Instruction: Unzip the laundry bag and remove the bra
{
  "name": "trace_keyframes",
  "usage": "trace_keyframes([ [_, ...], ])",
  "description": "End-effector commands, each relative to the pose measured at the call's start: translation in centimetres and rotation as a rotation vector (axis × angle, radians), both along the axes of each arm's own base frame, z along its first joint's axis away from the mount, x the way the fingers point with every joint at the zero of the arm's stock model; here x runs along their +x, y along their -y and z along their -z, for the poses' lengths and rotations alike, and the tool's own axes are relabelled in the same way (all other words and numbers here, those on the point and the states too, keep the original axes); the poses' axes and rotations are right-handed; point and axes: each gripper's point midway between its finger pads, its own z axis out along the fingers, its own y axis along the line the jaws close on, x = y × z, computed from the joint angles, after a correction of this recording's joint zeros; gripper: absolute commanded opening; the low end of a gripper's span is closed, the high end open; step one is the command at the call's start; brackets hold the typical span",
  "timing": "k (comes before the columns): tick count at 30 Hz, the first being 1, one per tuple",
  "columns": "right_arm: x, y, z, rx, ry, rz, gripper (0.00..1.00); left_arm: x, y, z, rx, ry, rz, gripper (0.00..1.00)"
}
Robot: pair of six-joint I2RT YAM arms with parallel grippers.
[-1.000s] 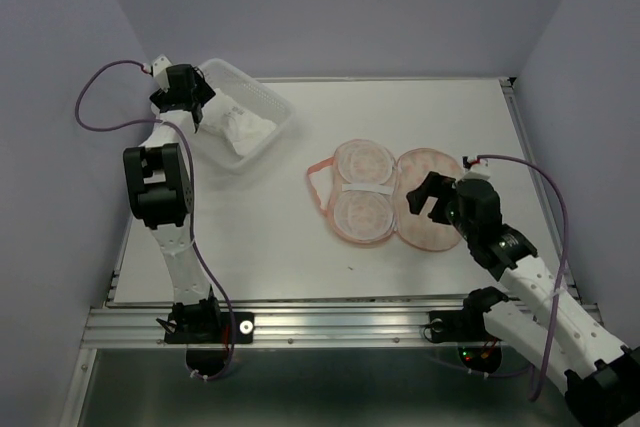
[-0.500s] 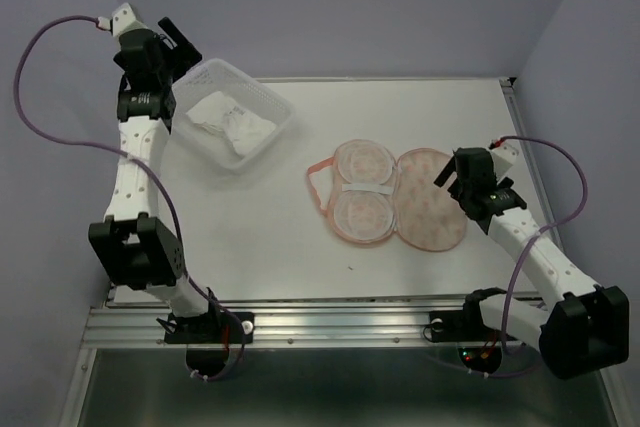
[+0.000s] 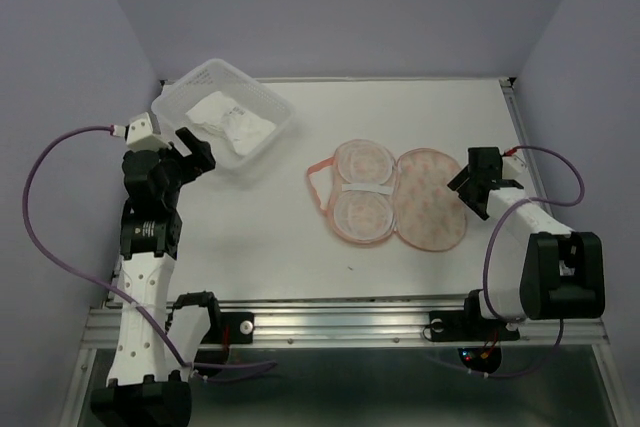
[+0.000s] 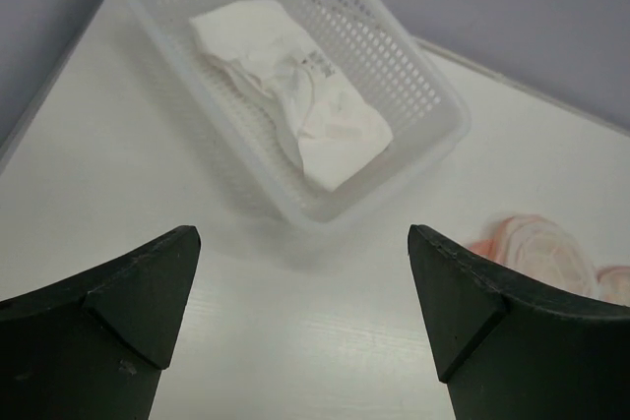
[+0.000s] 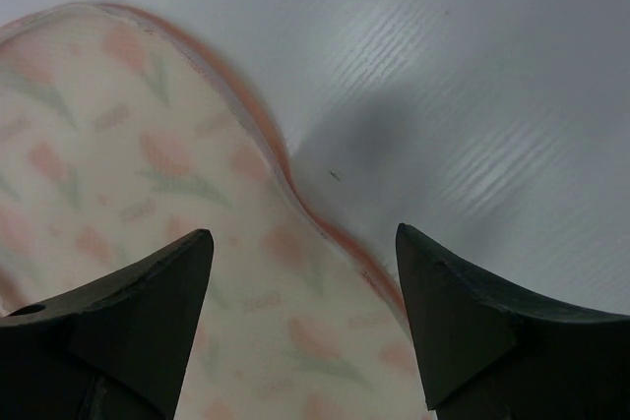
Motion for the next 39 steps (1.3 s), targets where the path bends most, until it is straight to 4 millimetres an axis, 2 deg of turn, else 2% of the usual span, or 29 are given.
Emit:
trace_keyframes([
  [1, 2.2, -0.5, 0.3, 0.054, 0.058, -0.009, 0.78, -0.4, 0.4, 1.0, 0.048, 0.024, 0.020, 0.99],
  [4, 2.1, -0.5, 1.7, 0.053, 0.020, -0.005, 0.74, -0.2, 0.7, 1.5, 0.047, 0.018, 0.033, 0.99],
  [7, 2.0, -0.7, 2.6, 0.061, 0.003, -0.012, 0.65, -0.2, 0.6, 1.7, 0.049, 0.010, 0.027, 0.99],
  [12, 2.0, -0.6, 3.0, 0.054, 0.001, -0.018, 0.50, -0.3, 0.4, 1.9, 0.053, 0.001, 0.017, 0.99],
  [14, 1.9, -0.7, 3.2, 0.056, -0.005, -0.019, 0.49, -0.3, 0.4, 1.9, 0.052, 0.003, 0.012, 0.99],
  [17, 1.9, -0.7, 3.8, 0.059, -0.018, -0.020, 0.42, -0.3, 0.4, 1.9, 0.052, 0.003, 0.012, 0.99],
  [26, 1.6, -0.6, 4.7, 0.053, -0.049, -0.012, 0.28, -0.3, 0.4, 1.9, 0.053, 0.001, 0.011, 0.99],
  [29, 1.6, -0.5, 4.9, 0.052, -0.053, -0.011, 0.17, -0.3, 0.4, 1.9, 0.055, 0.000, 0.011, 0.99],
  [30, 1.6, -0.5, 4.7, 0.052, -0.052, -0.011, 0.11, -0.3, 0.4, 1.9, 0.055, 0.001, 0.011, 0.99],
  [34, 2.1, -0.6, 2.9, 0.050, -0.005, -0.022, 0.01, -0.3, 0.4, 1.9, 0.055, 0.000, 0.011, 0.99],
  [37, 2.9, -0.6, -0.3, 0.042, 0.068, -0.044, 0.01, -0.3, 0.4, 1.9, 0.055, 0.001, 0.011, 0.99],
  [38, 3.1, -0.6, -2.1, 0.028, 0.112, -0.067, 0.01, -0.2, 0.4, 1.9, 0.055, 0.001, 0.013, 0.99],
  [39, 3.2, -0.7, -3.2, 0.024, 0.132, -0.078, 0.01, -0.3, 0.4, 2.0, 0.055, 0.000, 0.011, 0.99],
])
